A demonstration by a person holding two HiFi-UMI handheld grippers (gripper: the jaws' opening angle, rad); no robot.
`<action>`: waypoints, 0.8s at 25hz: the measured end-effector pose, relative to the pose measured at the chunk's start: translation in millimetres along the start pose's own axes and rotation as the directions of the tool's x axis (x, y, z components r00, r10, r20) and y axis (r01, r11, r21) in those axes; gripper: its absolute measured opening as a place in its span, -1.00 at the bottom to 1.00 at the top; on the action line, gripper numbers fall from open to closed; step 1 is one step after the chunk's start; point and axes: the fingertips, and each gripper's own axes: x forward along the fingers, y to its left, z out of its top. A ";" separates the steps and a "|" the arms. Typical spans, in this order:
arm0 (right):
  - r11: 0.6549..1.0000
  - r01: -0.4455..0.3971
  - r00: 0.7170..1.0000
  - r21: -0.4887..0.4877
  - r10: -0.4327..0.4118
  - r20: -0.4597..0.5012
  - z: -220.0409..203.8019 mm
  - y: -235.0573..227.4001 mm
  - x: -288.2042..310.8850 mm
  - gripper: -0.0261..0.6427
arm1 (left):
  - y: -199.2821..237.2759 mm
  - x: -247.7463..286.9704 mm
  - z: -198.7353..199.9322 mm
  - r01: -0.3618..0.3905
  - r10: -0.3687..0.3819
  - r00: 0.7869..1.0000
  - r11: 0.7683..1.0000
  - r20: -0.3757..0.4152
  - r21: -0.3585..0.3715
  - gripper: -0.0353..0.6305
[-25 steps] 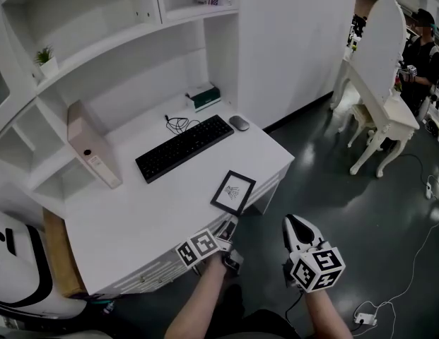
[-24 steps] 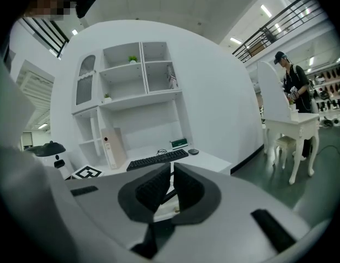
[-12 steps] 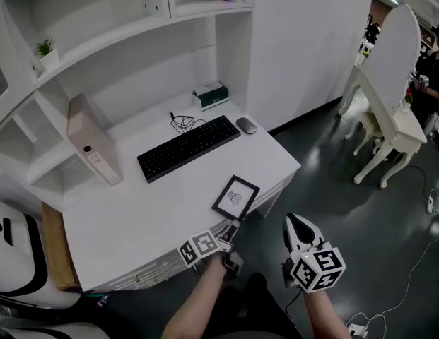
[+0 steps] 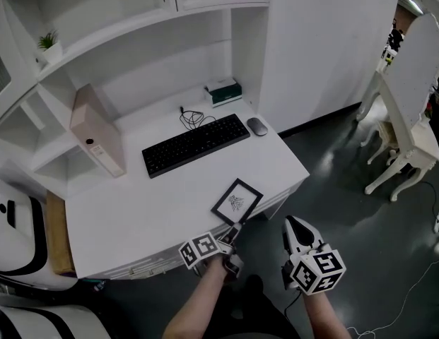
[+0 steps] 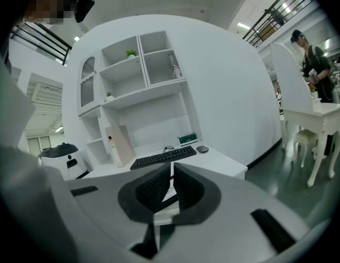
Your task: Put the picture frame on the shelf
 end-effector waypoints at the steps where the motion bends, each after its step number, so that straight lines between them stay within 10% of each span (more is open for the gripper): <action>1: 1.000 -0.010 1.000 0.000 0.010 -0.006 -0.9 -1.0 2.3 -0.92 | 1.0 1.5 0.3 -0.003 0.003 1.000 1.000 0.006 -0.007 -0.40; 20: 0.992 -0.125 0.988 0.021 0.126 -0.092 -16.5 -25.0 18.6 -0.92 | 2.1 12.7 -2.8 0.050 -0.035 0.992 0.991 0.118 -0.125 -0.64</action>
